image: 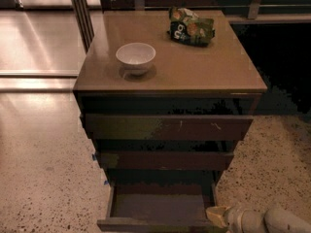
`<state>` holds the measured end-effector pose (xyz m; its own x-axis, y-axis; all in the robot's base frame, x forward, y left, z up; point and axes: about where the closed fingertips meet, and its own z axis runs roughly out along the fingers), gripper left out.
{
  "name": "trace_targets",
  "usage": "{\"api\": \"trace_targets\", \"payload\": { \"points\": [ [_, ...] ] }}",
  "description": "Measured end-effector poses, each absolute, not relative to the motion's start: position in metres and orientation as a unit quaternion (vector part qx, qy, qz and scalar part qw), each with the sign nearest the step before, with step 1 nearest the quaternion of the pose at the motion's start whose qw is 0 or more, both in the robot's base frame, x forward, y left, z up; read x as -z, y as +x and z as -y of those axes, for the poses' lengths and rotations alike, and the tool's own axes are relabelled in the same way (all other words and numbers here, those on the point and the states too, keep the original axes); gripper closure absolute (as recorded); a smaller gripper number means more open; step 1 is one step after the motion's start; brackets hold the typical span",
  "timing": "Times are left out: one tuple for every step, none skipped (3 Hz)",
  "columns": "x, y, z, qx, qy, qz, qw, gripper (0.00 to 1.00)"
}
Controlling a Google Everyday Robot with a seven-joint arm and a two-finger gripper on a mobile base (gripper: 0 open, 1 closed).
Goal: Close bottom drawer
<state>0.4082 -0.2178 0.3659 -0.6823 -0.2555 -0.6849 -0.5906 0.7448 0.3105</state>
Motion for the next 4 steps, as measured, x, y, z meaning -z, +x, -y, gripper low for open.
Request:
{"api": "trace_targets", "payload": {
  "points": [
    [-0.326,0.404,0.223,-0.274,-0.206,-0.889,0.304,1.00],
    [-0.289,0.401,0.226,-0.281,-0.182,-0.899,0.284,1.00],
    [-0.259,0.396,0.229,-0.284,-0.162,-0.909,0.260,1.00],
    [-0.232,0.393,0.233,-0.284,-0.144,-0.917,0.238,1.00]
  ]
}}
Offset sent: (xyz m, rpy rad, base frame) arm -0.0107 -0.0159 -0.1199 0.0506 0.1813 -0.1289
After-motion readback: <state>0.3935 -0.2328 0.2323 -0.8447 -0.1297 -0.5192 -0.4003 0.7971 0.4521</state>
